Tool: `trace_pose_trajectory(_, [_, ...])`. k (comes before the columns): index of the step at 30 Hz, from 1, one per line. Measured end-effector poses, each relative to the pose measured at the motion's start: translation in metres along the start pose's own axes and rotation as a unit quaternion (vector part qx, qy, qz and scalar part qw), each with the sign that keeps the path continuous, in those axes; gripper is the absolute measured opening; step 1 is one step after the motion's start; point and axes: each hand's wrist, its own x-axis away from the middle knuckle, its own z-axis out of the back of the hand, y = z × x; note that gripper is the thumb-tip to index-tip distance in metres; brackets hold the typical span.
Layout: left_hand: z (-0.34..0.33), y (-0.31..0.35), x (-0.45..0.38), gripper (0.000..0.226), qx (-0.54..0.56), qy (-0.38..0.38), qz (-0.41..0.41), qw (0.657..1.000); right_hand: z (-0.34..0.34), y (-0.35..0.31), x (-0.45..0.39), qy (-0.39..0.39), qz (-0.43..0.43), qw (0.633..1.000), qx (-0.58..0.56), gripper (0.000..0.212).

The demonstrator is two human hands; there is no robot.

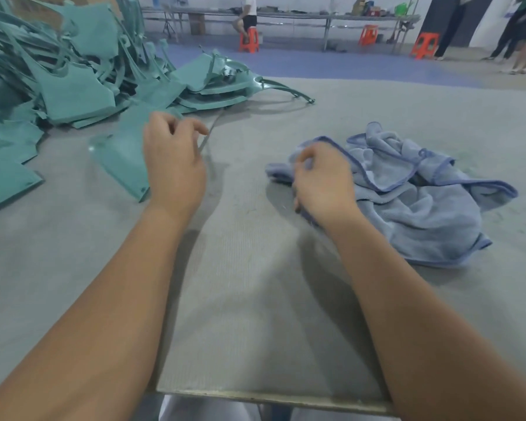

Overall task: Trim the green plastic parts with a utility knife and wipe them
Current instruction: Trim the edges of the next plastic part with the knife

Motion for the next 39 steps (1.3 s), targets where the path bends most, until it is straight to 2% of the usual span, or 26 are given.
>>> trace_pose_trajectory(2, [-0.004,0.011,0.003,0.021,0.046,-0.022,-0.058,0.997,0.011,0.003,-0.009,0.065,-0.117,0.96,-0.245,0.015])
trace_pose_trajectory(4, [-0.009,0.019,0.007,0.02,0.054,-0.059,-0.106,0.991,0.023,0.01,-0.019,0.098,-0.167,0.924,-0.331,0.018])
trace_pose_trajectory(6, [-0.013,0.024,0.01,0.021,0.045,-0.096,-0.137,0.985,0.03,0.016,-0.028,0.124,-0.173,0.913,-0.348,0.044])
trace_pose_trajectory(8, [-0.016,0.027,0.013,0.021,0.039,-0.126,-0.169,0.977,0.035,0.021,-0.032,0.155,-0.123,0.948,-0.248,0.077])
trace_pose_trajectory(9, [-0.017,0.028,0.015,0.021,0.038,-0.141,-0.185,0.972,0.036,0.023,-0.032,0.169,-0.08,0.967,-0.174,0.082])
trace_pose_trajectory(11, [-0.018,0.03,0.017,0.022,0.035,-0.171,-0.211,0.962,0.038,0.031,-0.032,0.195,-0.027,0.98,-0.036,0.076])
trace_pose_trajectory(14, [-0.018,0.037,0.02,0.027,0.034,-0.204,-0.268,0.941,0.055,0.053,-0.034,0.179,-0.054,0.973,0.133,0.062])
trace_pose_trajectory(15, [-0.018,0.04,0.021,0.028,0.033,-0.215,-0.291,0.932,0.064,0.061,-0.035,0.182,-0.077,0.97,0.139,0.06])
trace_pose_trajectory(17, [-0.018,0.044,0.023,0.028,0.026,-0.239,-0.311,0.919,0.082,0.07,-0.04,0.238,-0.103,0.96,0.107,0.056])
trace_pose_trajectory(20, [-0.019,0.045,0.025,0.021,0.036,-0.259,-0.287,0.921,0.096,0.073,-0.036,0.31,-0.071,0.926,0.206,0.043])
trace_pose_trajectory(23, [-0.022,0.041,0.026,0.022,0.047,-0.277,-0.224,0.933,0.101,0.07,-0.034,0.316,-0.152,0.893,0.281,0.038])
trace_pose_trajectory(25, [-0.024,0.04,0.025,0.02,0.049,-0.284,-0.192,0.938,0.105,0.073,-0.032,0.307,-0.191,0.885,0.292,0.039])
trace_pose_trajectory(27, [-0.024,0.041,0.025,0.018,0.045,-0.285,-0.179,0.941,0.108,0.077,-0.032,0.292,-0.176,0.907,0.245,0.033])
trace_pose_trajectory(30, [-0.024,0.043,0.024,0.018,0.036,-0.295,-0.173,0.939,0.11,0.073,-0.025,0.291,-0.139,0.943,0.087,0.008])
trace_pose_trajectory(32, [-0.026,0.044,0.024,0.018,0.015,-0.299,-0.154,0.942,0.121,0.063,-0.024,0.321,-0.124,0.938,-0.048,0.016])
trace_pose_trajectory(33, [-0.028,0.046,0.023,0.019,-0.006,-0.291,-0.134,0.947,0.132,0.059,-0.024,0.352,-0.119,0.925,-0.08,0.016])
trace_pose_trajectory(37, [-0.04,0.072,0.024,0.023,-0.096,-0.237,-0.067,0.965,0.184,0.049,-0.02,0.447,-0.11,0.884,-0.078,0.014])
trace_pose_trajectory(38, [-0.043,0.08,0.026,0.023,-0.095,-0.23,-0.064,0.966,0.194,0.05,-0.021,0.448,-0.132,0.882,-0.055,0.019])
trace_pose_trajectory(39, [-0.047,0.087,0.028,0.023,-0.088,-0.23,-0.064,0.967,0.202,0.053,-0.022,0.437,-0.179,0.882,-0.01,0.035])
